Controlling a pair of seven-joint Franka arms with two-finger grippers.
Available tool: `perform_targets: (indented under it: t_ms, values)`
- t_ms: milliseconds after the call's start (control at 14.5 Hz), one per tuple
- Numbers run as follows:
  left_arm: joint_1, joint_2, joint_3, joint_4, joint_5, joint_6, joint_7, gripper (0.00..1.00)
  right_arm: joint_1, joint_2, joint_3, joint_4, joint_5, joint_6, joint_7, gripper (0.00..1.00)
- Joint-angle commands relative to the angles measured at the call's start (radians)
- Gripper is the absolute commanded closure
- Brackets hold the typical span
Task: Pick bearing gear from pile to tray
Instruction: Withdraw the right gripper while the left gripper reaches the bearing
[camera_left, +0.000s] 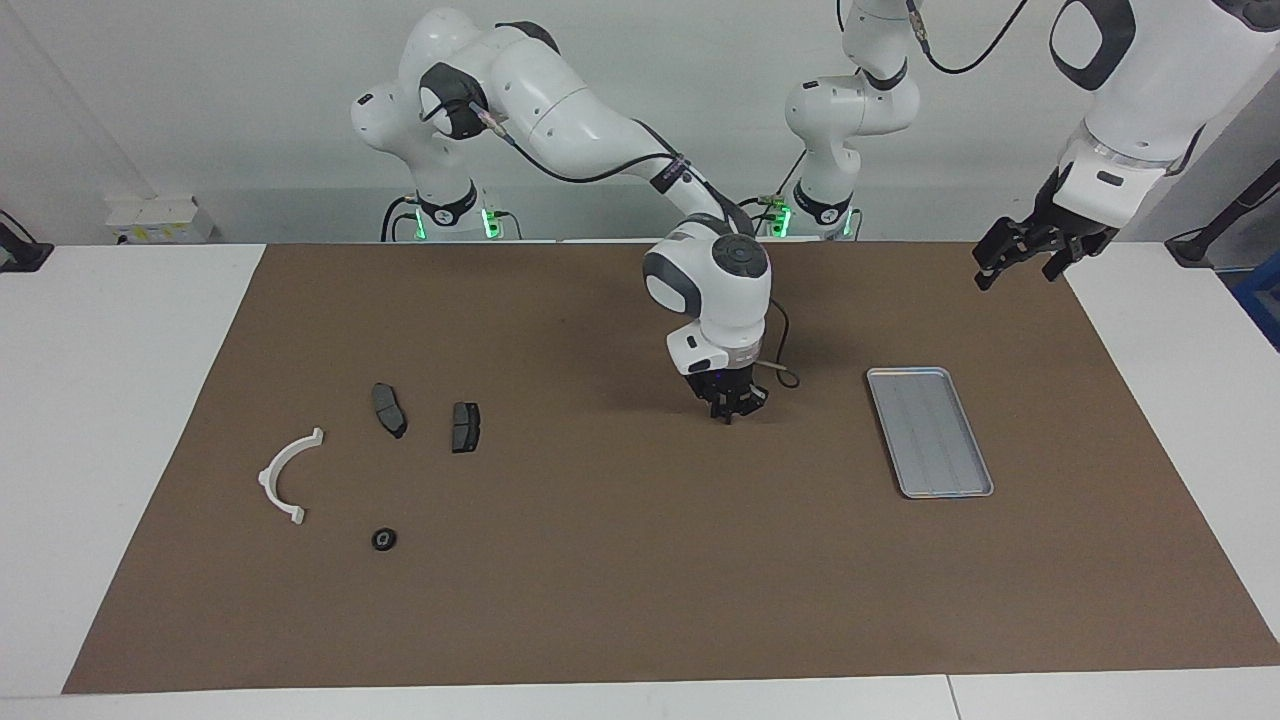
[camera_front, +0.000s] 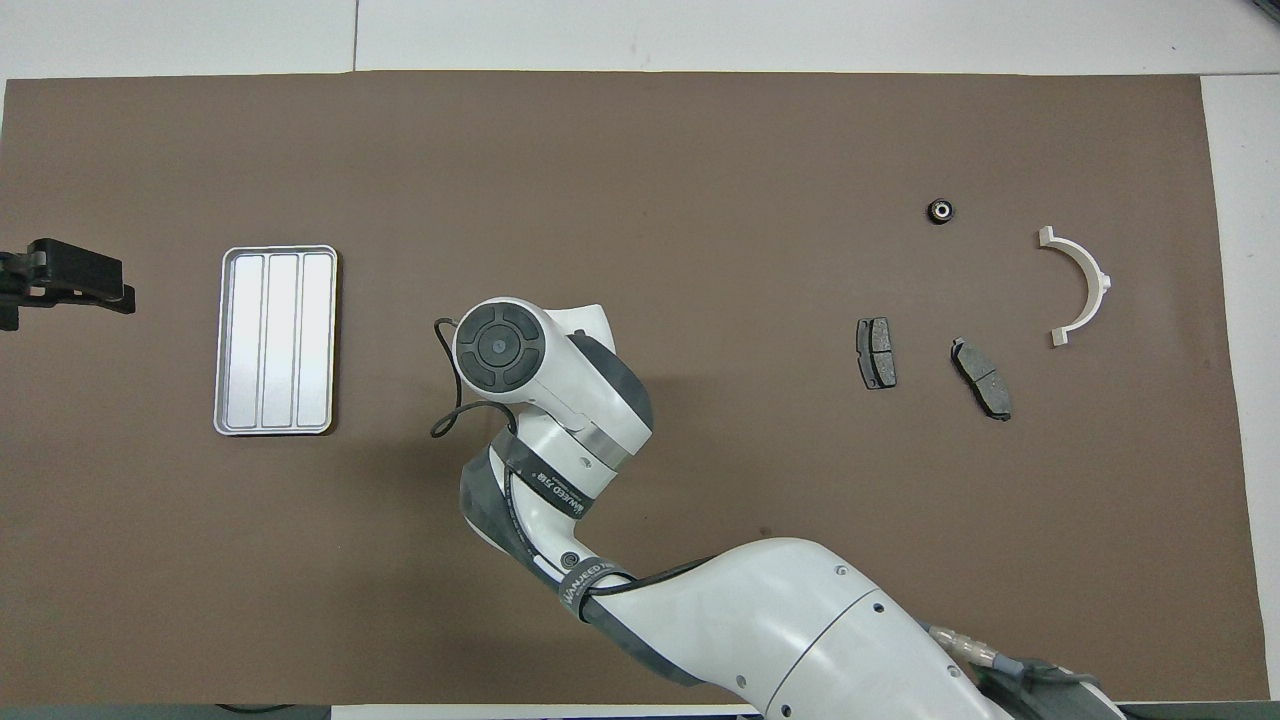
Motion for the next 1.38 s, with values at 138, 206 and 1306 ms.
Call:
perform_targets:
  t_ms: [138, 206, 1306]
  values:
    - [-0.004, -0.013, 0.0, -0.02, -0.001, 0.016, -0.05, 0.0, -0.005, -0.017, -0.003, -0.008, -0.05, -0.07, 0.028, 0.0]
    - [-0.01, -0.013, -0.003, -0.032, -0.001, 0.066, -0.119, 0.0, -0.017, -0.023, -0.005, 0.015, -0.05, -0.097, 0.02, 0.0]
    - [-0.434, 0.174, -0.006, -0.458, -0.006, 0.629, -0.724, 0.02, -0.667, -0.265, 0.006, 0.012, 0.033, -0.366, -1.346, 0.0]
